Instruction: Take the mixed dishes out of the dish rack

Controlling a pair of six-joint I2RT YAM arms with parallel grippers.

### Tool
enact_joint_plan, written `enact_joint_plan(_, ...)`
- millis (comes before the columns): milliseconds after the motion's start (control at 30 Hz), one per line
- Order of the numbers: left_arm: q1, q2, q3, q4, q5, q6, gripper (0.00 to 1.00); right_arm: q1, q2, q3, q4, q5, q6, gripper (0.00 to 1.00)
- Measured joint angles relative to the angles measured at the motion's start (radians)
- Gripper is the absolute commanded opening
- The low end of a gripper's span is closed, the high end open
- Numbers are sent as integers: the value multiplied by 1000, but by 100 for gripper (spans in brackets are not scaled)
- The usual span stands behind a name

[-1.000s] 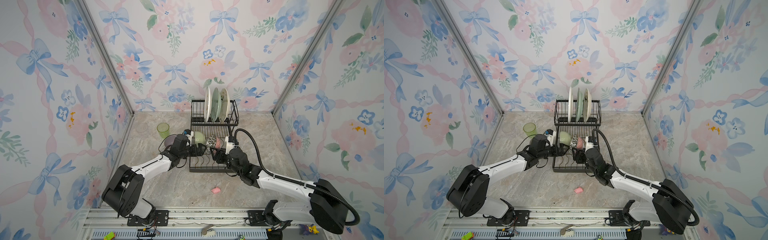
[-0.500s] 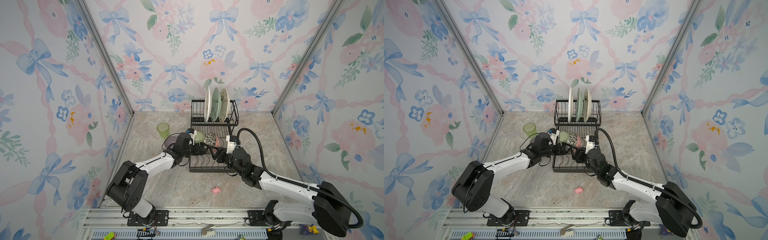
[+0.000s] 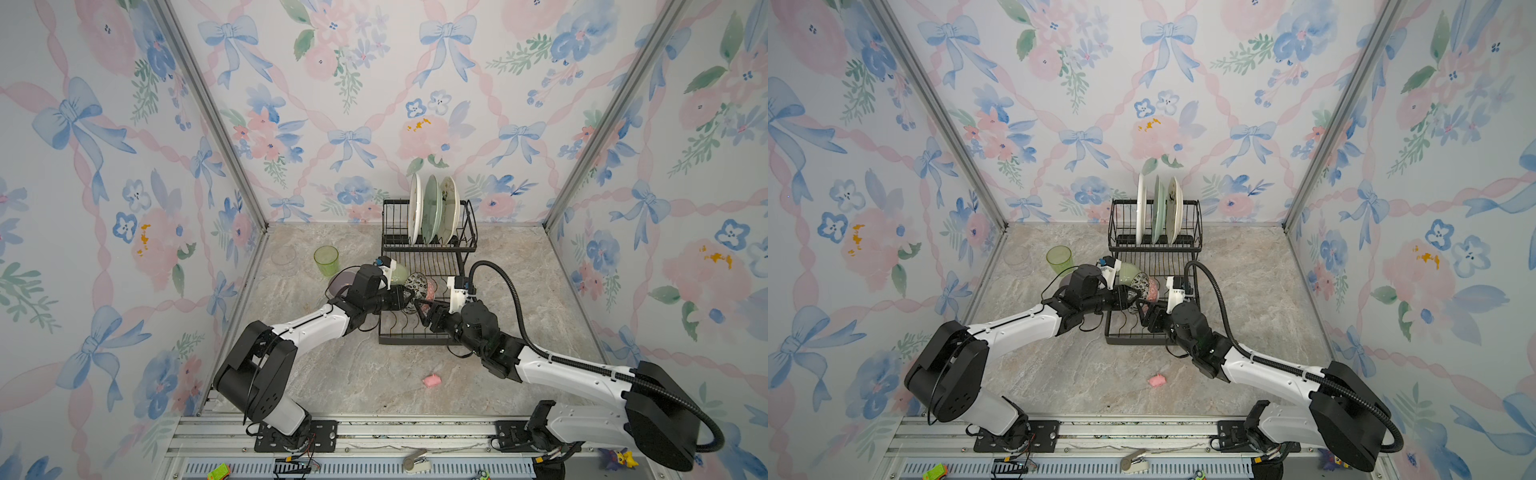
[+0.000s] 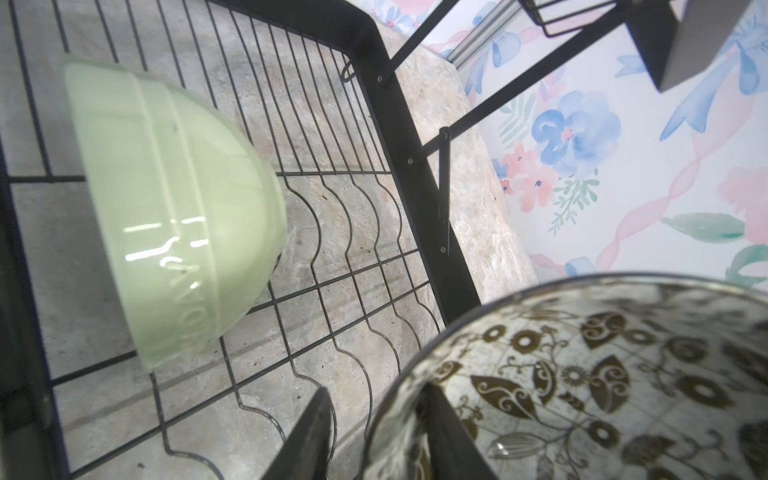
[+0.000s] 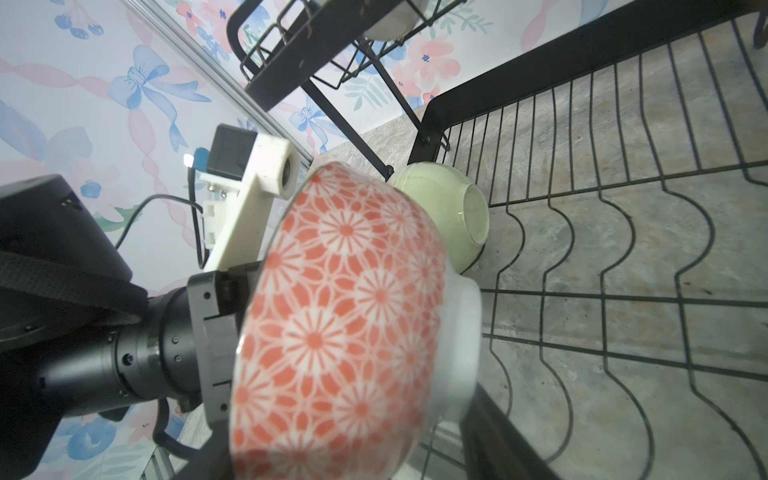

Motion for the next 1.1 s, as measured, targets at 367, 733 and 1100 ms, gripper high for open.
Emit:
enact_joint_plan(367,5,-45,-39,14,30,4,0,-2,48,-11,-7,66,6,47)
enact_joint_plan(733,32,-102,-90,-48,-39,2,0,42,42,-1,3,16,-50,97)
enact_joint_plan(1100,129,-227,-112,-179,-86,12,0,168,28,84,-54,201,-224,97)
